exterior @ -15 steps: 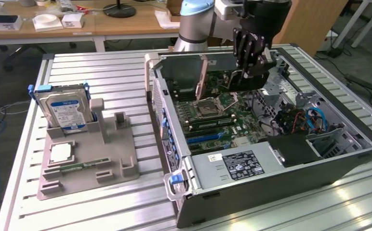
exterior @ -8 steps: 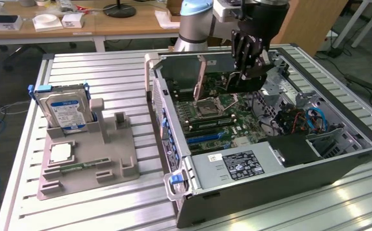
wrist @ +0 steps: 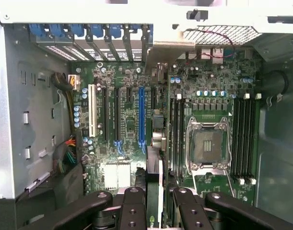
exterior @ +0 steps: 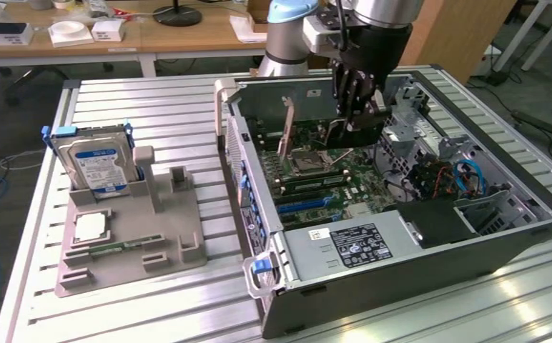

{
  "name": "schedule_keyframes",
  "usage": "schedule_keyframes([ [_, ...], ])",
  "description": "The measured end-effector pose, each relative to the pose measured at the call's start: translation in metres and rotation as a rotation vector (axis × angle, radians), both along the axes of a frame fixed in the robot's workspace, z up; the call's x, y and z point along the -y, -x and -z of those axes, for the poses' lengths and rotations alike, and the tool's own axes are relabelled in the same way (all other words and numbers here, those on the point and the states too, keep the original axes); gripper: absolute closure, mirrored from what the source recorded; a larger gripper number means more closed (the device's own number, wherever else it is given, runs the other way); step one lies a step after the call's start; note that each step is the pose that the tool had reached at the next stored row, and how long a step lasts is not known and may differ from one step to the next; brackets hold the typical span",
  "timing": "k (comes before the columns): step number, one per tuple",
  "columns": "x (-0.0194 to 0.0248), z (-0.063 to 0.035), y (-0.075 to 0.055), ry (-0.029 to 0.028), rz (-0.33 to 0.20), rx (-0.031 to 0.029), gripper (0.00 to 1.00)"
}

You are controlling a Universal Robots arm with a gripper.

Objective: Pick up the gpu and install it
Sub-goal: 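Insert the gpu into the slot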

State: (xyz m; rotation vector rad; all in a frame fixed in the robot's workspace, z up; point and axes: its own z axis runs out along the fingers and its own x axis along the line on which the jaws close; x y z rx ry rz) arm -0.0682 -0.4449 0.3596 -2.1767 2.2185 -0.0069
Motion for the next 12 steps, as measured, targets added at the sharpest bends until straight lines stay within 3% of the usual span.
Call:
schedule_keyframes([
  [12, 0.0025, 0.0093, 0.0056, -0.0002, -0.046, -0.0001, 0.73],
])
